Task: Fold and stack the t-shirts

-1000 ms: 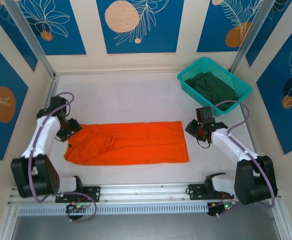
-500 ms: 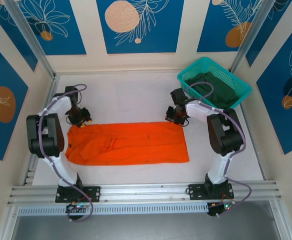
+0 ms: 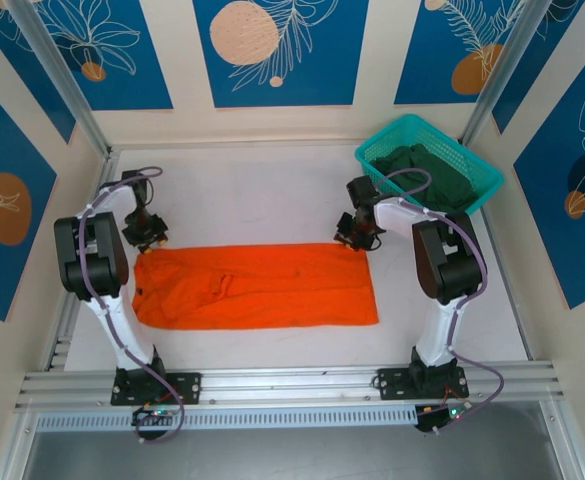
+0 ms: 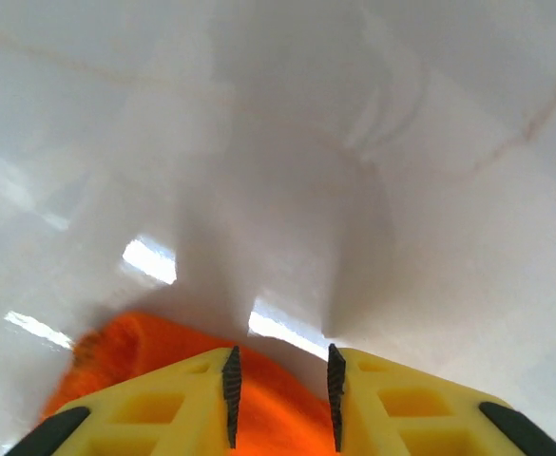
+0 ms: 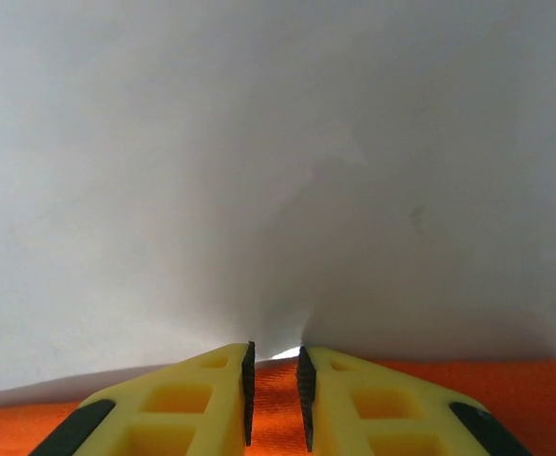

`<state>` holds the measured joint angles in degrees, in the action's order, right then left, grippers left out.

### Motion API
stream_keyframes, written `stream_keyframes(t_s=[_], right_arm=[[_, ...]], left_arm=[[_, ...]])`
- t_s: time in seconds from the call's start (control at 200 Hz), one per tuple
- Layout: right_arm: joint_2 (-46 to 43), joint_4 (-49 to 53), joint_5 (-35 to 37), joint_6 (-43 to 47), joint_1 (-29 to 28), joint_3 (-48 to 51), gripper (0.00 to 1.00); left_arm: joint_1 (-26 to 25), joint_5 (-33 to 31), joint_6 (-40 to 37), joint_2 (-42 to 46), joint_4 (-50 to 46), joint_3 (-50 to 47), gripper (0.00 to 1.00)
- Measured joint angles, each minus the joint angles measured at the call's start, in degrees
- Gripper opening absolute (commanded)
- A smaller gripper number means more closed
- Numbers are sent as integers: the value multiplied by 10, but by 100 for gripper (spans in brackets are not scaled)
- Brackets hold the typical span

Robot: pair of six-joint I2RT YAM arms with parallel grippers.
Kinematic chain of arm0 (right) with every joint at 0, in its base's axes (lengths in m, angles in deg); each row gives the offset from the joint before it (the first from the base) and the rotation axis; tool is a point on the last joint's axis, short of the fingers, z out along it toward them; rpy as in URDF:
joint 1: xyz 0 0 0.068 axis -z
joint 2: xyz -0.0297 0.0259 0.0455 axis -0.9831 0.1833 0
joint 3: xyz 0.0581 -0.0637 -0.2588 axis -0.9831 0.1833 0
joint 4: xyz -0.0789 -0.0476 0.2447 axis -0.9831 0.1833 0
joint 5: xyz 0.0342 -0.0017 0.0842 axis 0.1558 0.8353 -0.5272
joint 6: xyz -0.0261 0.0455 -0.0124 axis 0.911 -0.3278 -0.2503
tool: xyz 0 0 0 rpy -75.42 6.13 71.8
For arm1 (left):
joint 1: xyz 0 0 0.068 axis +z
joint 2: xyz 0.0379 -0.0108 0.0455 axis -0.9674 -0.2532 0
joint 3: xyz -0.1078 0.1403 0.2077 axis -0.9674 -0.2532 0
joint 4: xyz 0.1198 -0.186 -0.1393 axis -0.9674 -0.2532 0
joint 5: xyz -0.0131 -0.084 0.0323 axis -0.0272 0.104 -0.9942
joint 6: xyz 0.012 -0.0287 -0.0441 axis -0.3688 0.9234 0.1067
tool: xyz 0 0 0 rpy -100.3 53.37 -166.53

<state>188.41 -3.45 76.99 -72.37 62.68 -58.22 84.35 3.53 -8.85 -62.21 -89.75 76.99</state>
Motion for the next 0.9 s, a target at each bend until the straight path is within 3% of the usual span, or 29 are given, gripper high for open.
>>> stream_keyframes(t_s=[0.14, 0.25, 0.445, 0.7, 0.9], right_arm=[[1, 3, -1, -8, 4, -3, 30], [-2, 1, -5, -13, 4, -3, 36], [-33, -5, -7, -12, 2, 16, 45], [-150, -19, -8, -13, -30, 90, 49], [-162, -10, -23, -13, -78, 132, 49]], left_arm=[[1, -17, -2, -9, -13, 30, 38], [1, -22, -3, -9, -19, 57, 48], [-13, -18, 3, 36, -23, 53, 52], [-116, 27, 34, 188, -6, -89, 61], [-167, 63, 78, 207, 16, -223, 61]])
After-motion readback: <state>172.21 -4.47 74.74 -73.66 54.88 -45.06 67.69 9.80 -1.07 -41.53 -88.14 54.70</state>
